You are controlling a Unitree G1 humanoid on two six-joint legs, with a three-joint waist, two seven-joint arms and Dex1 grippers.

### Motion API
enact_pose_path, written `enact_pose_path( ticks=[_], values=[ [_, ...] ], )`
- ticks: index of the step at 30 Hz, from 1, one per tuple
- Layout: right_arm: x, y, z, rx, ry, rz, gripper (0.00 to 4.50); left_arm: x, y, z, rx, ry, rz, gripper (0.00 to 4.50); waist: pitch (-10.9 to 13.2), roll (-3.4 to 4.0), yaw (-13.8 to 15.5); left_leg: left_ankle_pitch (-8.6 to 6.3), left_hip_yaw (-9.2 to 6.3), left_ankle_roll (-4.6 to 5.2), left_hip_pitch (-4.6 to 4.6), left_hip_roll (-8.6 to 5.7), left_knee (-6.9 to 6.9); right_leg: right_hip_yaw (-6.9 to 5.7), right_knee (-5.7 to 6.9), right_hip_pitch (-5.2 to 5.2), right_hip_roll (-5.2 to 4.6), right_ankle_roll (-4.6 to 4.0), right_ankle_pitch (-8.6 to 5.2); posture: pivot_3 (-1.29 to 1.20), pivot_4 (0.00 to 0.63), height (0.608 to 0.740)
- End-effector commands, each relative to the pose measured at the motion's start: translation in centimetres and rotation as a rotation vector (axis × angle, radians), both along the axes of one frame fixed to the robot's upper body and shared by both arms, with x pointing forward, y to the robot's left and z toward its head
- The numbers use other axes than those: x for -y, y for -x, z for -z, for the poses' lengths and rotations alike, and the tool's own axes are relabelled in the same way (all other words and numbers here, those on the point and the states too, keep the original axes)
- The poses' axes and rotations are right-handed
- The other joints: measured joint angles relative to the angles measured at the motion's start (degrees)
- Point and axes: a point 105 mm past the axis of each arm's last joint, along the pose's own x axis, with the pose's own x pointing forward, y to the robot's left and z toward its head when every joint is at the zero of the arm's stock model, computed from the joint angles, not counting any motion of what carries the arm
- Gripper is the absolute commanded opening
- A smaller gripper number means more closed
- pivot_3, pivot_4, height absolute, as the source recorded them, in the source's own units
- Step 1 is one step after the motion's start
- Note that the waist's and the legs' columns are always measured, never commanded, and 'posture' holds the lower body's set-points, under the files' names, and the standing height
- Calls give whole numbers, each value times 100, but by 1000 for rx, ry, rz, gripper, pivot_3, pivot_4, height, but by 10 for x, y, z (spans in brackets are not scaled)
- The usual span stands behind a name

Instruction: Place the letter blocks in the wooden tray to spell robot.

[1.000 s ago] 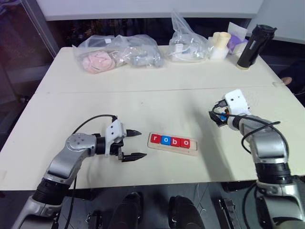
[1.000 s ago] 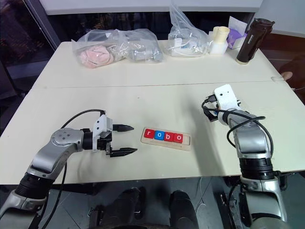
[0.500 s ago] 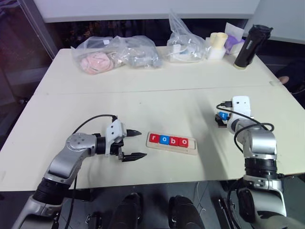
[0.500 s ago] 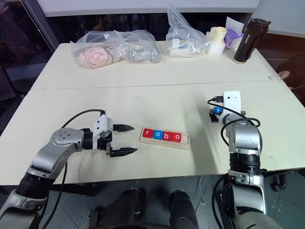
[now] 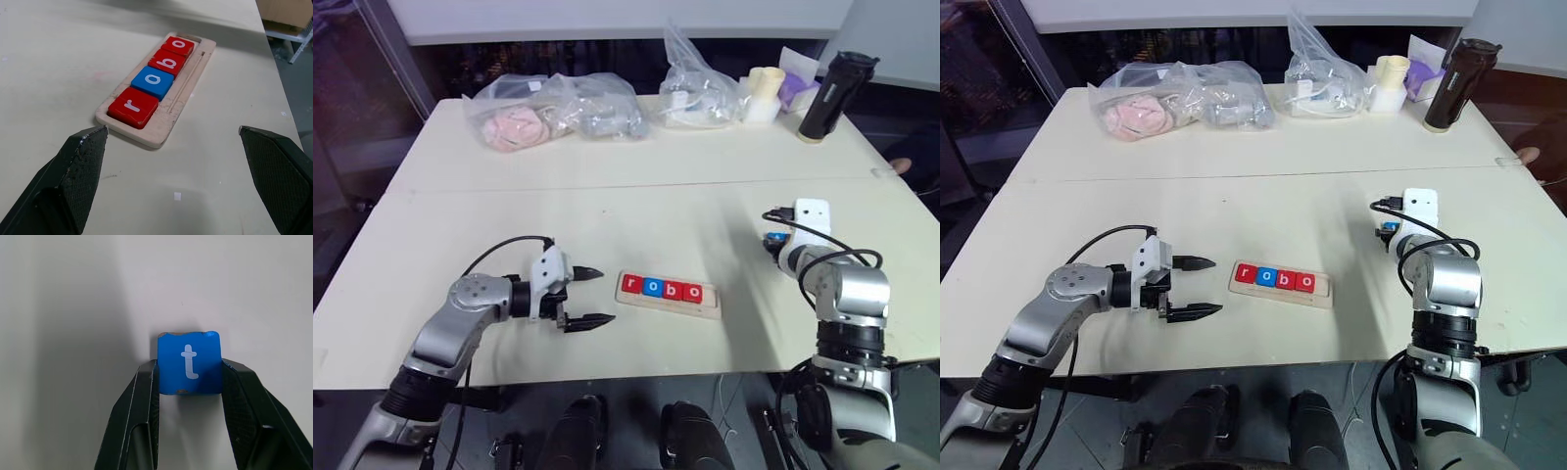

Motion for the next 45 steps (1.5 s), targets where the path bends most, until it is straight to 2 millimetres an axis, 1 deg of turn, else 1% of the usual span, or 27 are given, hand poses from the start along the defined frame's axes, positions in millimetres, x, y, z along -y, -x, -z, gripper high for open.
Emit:
enact_pose_path(
  ticks=[1, 3, 5, 6, 8, 11, 16, 19, 21, 22, 23, 25, 26, 27, 29, 31, 32, 34, 36, 39, 42, 45],
  values=[
    [-8, 23, -14, -5, -13, -20, 1131, 3, 3, -5, 22, 8, 15, 4500, 0, 1, 4, 0, -2, 0, 0, 1, -1, 0, 0, -1, 0, 0, 0, 0, 150, 725],
    [-20, 40, -13, -37, -18, -51, 1131, 2, 3, -4, 20, 7, 16, 4500, 0, 1, -1, 0, -3, 0, -4, 2, -6, 0, 0, -7, -1, 0, -2, 0, 150, 725],
    [-40, 66, -6, -43, -42, -115, 1131, 1, 4, -3, 18, 6, 16, 4500, -2, 1, 0, 0, -4, 0, -5, 2, -9, 1, -1, -10, -1, -2, -4, 0, 150, 725],
    [-47, 76, -3, -39, -49, -135, 1131, 1, 4, -3, 17, 6, 17, 4500, -3, 0, 0, -1, -7, 0, -6, 3, -14, 1, 0, -11, -1, 0, -5, 0, 150, 725],
    [-55, 89, 1, -26, -58, -146, 1131, 1, 4, -3, 15, 6, 18, 4500, -2, 4, -4, -2, -11, -1, -6, 3, -21, 1, -1, -14, 0, 2, -7, 0, 150, 725],
    [-59, 103, 8, -22, -79, -108, 1131, 1, 3, -1, 12, 5, 22, 4500, -3, 5, -10, -2, -10, -2, -5, 3, -18, 1, -7, -13, -1, -12, -15, 0, 150, 725],
    [-62, 114, 17, -51, -79, -93, 1131, 2, 1, -1, 15, 4, 29, 4500, -3, 7, -9, -8, -10, -13, -5, 4, -13, 3, -11, -12, -2, -18, -17, 0, 150, 725],
    [-65, 115, 17, -56, -71, -119, 1131, 2, 1, -2, 18, 3, 29, 4500, -3, 7, 1, -5, -11, -8, -6, 3, -16, 3, -14, -13, -2, -17, -18, 0, 150, 725],
    [-62, 113, 14, -61, -31, -137, 2176, 2, 1, -2, 18, 2, 29, 4500, -3, 7, -2, -4, -11, -5, -7, 3, -19, 2, -21, -12, -3, -17, -17, 0, 150, 725],
    [-58, 111, 11, -66, 10, -168, 2513, 1, 1, -2, 18, 2, 28, 4500, -2, 8, -3, -4, -10, -5, -7, 3, -21, 2, -25, -12, -3, -16, -17, 0, 150, 725],
    [-56, 110, 8, -71, 38, -191, 3112, 1, 1, -2, 18, 2, 27, 4500, -2, 9, -5, -3, -9, -4, -8, 2, -22, 2, -30, -12, -4, -16, -17, 0, 150, 725],
    [-60, 106, -1, -85, 103, -324, 4169, 1, 1, -2, 19, 1, 25, 4500, -1, 10, -4, -3, -8, -4, -8, 2, -22, 1, -38, -8, -4, -17, -16, 0, 150, 725],
    [-62, 107, -1, -111, 119, -398, 4451, 1, 1, -2, 19, 1, 24, 4500, 0, 11, -9, -3, -7, -4, -8, 2, -22, 1, -42, -4, -4, -17, -16, 0, 150, 725],
    [-67, 108, -3, -132, 118, -507, 4451, 1, 1, -2, 19, 1, 24, 4500, 0, 10, -7, -3, -6, -3, -8, 2, -23, 0, -45, -3, -4, -17, -16, 0, 150, 725],
    [-70, 111, -6, -158, 108, -667, 4451, 1, 1, -2, 20, 1, 24, 4500, 0, 10, 0, -3, -7, -2, -7, 4, -28, -4, -55, 4, -4, -16, -17, 0, 150, 725],
    [-65, 108, -17, -134, 159, -820, 4451, 1, 0, -2, 22, 1, 24, 4500, 1, 9, 8, -4, -11, 1, -8, 6, -35, -14, -77, 14, -2, -14, -16, 0, 150, 725],
    [-60, 104, -23, -113, 224, -896, 4451, 2, 0, -2, 23, 2, 24, 4500, 2, 11, 10, -7, -10, 6, -8, 5, -34, -16, -81, 18, -4, -13, -15, 0, 150, 725],
    [-51, 98, -28, -100, 315, -1009, 4451, 2, 0, -3, 25, 3, 25, 4500, 4, 7, 8, -12, -2, 15, -9, 2, -33, -18, -96, 24, -7, -6, -13, 0, 150, 725],
    [-45, 95, -29, -100, 372, -1107, 4451, 2, 0, -3, 27, 1, 26, 4500, 5, 6, 4, -18, 6, 24, -8, 2, -27, -21, -103, 30, -7, 11, -4, 0, 150, 725],
    [-40, 95, -26, -117, 387, -1242, 4451, 2, 0, -4, 30, 2, 24, 4500, 6, 5, 9, -20, 8, 25, -9, 3, -27, -16, -103, 28, -10, 15, -2, 0, 150, 725],
    [-31, 92, -16, -168, 409, -1313, 4451, 1, 0, -5, 32, 4, 19, 4500, 6, 5, 7, -20, 7, 25, -8, 4, -27, -11, -101, 27, -10, 13, -3, 0, 150, 725],
    [-21, 85, -7, -196, 432, -1341, 4451, 1, 2, -5, 33, 4, 16, 4500, 6, 5, 7, -21, 8, 24, -10, 4, -18, -6, -100, 28, -12, 2, -8, 0, 150, 725]
  ],
)
